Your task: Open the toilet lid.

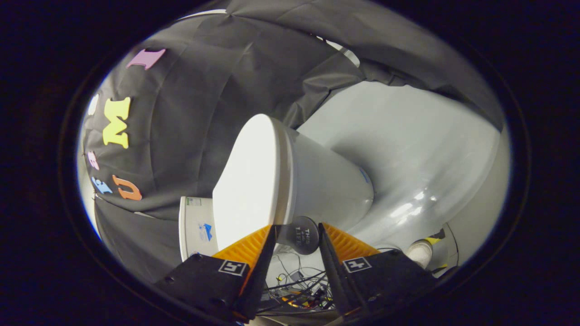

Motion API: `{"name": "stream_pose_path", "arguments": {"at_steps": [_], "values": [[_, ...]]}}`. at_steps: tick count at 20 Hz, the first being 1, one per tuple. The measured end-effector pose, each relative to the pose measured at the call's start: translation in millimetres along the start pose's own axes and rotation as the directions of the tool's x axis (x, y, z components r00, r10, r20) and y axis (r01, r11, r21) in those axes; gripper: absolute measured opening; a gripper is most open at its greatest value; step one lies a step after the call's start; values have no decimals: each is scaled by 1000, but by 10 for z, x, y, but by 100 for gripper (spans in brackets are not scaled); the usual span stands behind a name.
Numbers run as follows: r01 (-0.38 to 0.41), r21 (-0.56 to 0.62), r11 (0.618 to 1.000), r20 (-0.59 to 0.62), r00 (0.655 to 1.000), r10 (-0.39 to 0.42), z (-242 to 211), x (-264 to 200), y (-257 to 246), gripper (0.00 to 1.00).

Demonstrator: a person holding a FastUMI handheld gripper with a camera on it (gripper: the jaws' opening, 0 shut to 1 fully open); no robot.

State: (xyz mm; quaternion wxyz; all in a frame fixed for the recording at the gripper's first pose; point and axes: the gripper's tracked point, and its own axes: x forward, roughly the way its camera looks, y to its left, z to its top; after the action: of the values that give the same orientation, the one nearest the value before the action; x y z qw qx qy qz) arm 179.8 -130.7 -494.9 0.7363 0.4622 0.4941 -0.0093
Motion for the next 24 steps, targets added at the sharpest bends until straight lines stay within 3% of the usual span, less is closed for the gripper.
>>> {"name": "stream_pose_path", "arguments": {"at_steps": [5, 7, 19, 24], "values": [[25, -13, 1000, -3, 1000, -25, -16, -3, -118, 46], [9, 4, 1000, 2, 1000, -9, -9, -27, -90, 30], [-79, 38, 996, 59, 995, 76, 30, -56, -71, 10], [-73, -23, 997, 63, 995, 74, 2, -83, -38, 7]]}}
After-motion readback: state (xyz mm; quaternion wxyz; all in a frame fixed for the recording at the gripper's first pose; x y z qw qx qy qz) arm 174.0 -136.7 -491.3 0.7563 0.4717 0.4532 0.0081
